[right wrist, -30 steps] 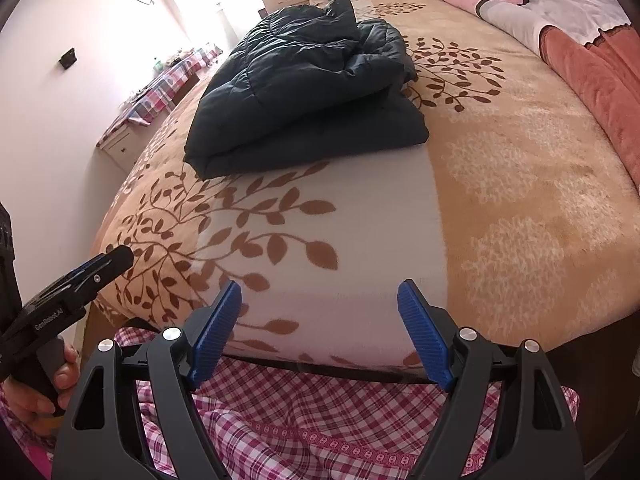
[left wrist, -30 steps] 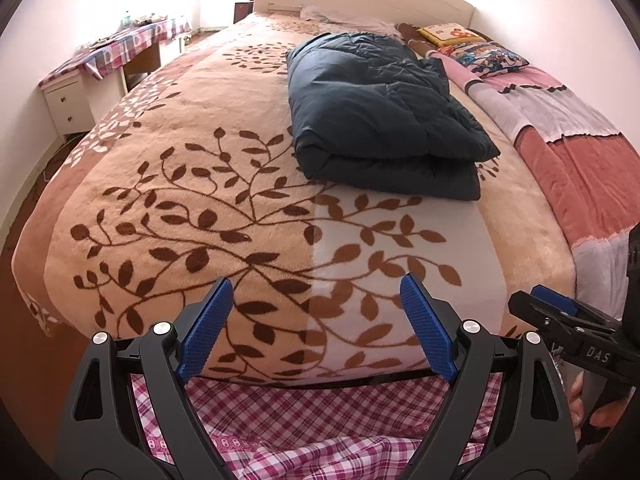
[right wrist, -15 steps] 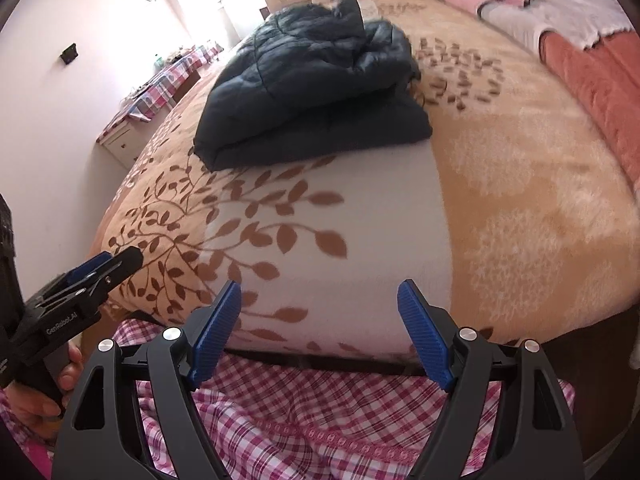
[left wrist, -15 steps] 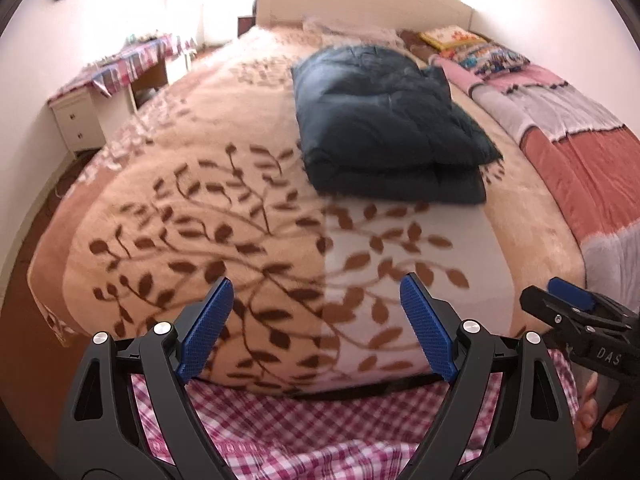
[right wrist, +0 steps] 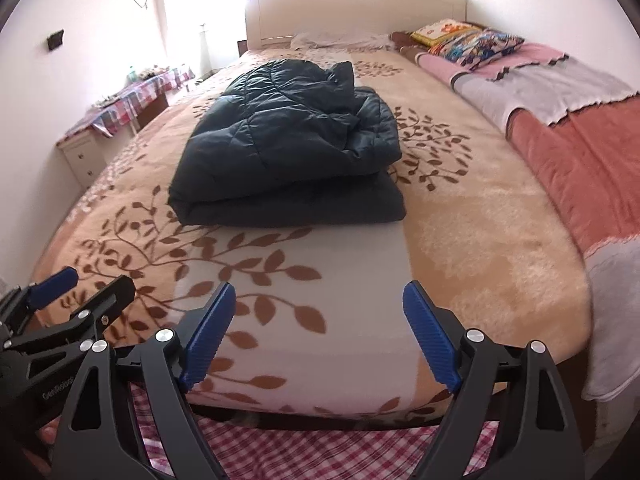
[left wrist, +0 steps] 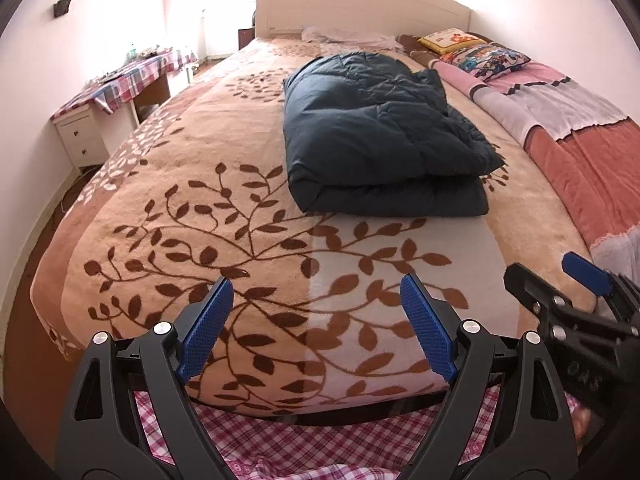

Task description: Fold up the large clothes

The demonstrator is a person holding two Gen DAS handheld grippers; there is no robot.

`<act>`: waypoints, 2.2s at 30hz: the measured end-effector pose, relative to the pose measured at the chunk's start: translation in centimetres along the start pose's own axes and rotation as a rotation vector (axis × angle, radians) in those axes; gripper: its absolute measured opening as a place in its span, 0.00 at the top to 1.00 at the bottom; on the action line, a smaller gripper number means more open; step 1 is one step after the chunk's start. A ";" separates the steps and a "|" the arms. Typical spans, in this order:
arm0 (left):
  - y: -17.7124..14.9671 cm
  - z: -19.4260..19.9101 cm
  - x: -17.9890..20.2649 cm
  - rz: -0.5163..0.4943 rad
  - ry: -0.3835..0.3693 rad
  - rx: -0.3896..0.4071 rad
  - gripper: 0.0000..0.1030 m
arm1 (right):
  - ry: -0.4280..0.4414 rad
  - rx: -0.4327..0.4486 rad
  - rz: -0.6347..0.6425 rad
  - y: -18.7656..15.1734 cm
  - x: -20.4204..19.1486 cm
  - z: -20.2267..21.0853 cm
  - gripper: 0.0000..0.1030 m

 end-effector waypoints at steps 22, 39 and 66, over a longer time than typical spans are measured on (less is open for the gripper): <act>-1.8 0.7 0.6 -0.010 0.040 0.002 0.20 | -0.013 0.017 0.010 -1.9 -0.4 0.7 0.18; -1.3 3.4 0.1 -0.009 0.041 0.077 0.20 | -0.003 0.137 0.033 -1.4 -1.4 4.1 0.19; -1.3 4.0 -0.3 -0.006 0.045 0.087 0.20 | 0.007 0.138 0.036 -1.4 -2.0 4.4 0.19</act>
Point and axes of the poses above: each gripper's, at about its wrist camera, not at the fingertips, and z roughly against the way its jaws point, x to its right, y to its top, the point moved 6 cm from there along -z, roughly the way its jaws point, and after that the axes turned 8 degrees about y, right-handed, at the moved point
